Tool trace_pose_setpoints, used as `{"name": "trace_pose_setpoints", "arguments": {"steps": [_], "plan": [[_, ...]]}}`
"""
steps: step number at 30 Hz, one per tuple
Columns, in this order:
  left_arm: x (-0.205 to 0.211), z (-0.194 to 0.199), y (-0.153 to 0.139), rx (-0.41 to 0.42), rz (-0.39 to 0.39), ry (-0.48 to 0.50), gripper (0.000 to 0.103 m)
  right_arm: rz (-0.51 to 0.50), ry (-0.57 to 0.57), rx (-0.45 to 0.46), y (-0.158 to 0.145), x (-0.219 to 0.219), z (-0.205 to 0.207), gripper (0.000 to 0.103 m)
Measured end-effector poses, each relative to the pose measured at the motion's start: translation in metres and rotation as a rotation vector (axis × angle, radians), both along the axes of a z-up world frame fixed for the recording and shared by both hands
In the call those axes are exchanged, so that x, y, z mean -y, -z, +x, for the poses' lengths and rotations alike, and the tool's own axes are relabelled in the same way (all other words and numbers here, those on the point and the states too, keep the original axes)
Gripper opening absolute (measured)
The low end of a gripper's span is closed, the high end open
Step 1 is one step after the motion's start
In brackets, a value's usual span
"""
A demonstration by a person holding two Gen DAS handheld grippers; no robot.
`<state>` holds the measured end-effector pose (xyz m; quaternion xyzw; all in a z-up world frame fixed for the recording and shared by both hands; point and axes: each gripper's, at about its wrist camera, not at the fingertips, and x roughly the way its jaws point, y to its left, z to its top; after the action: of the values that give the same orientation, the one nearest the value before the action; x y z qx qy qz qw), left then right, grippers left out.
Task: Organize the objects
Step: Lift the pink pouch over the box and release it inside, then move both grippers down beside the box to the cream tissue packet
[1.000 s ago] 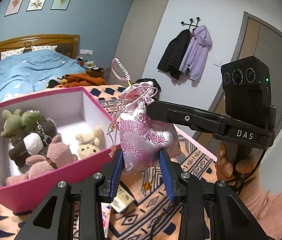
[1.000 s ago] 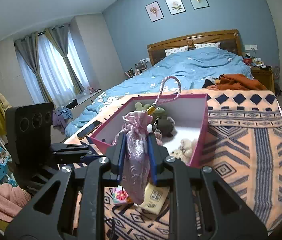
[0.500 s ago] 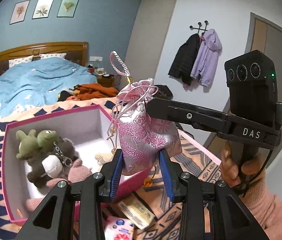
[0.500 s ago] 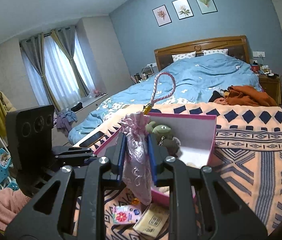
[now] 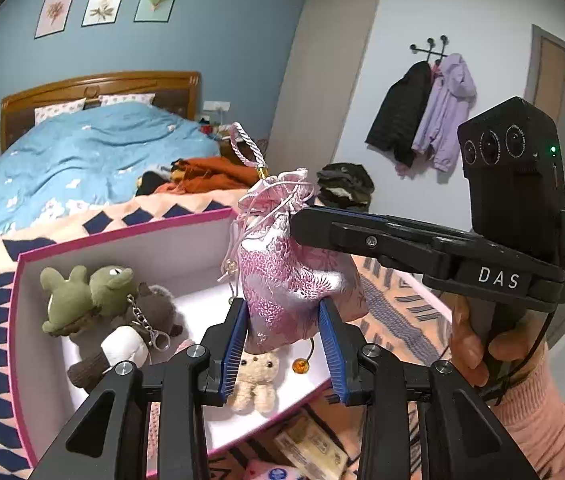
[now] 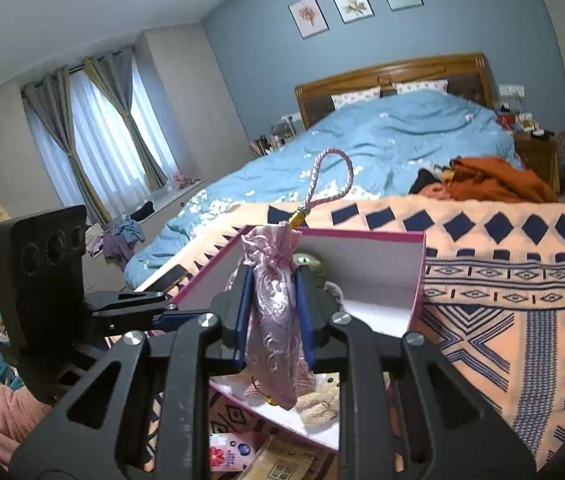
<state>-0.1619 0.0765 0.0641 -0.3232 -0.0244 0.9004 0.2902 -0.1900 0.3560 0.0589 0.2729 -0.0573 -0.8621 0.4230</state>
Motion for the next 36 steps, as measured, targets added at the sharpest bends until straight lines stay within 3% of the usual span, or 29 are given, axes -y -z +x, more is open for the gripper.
{"name": "trace_pose_setpoints", "arguments": {"steps": [11, 18, 32, 36], "plan": [[0.001, -0.030, 0.027, 0.076, -0.010, -0.049, 0.037, 0.067, 0.018, 0.087, 0.035, 0.013, -0.032, 0.024], [0.002, -0.043, 0.043, 0.121, -0.014, -0.067, 0.037, 0.141, 0.043, 0.094, 0.050, 0.024, -0.037, 0.024], [0.009, 0.001, 0.037, 0.021, -0.032, -0.059, 0.047, 0.105, 0.047, 0.117, 0.057, 0.001, -0.011, 0.025], [0.015, 0.021, 0.031, -0.015, -0.015, -0.045, 0.048, 0.070, 0.042, 0.097, 0.050, -0.009, 0.009, 0.031]]}}
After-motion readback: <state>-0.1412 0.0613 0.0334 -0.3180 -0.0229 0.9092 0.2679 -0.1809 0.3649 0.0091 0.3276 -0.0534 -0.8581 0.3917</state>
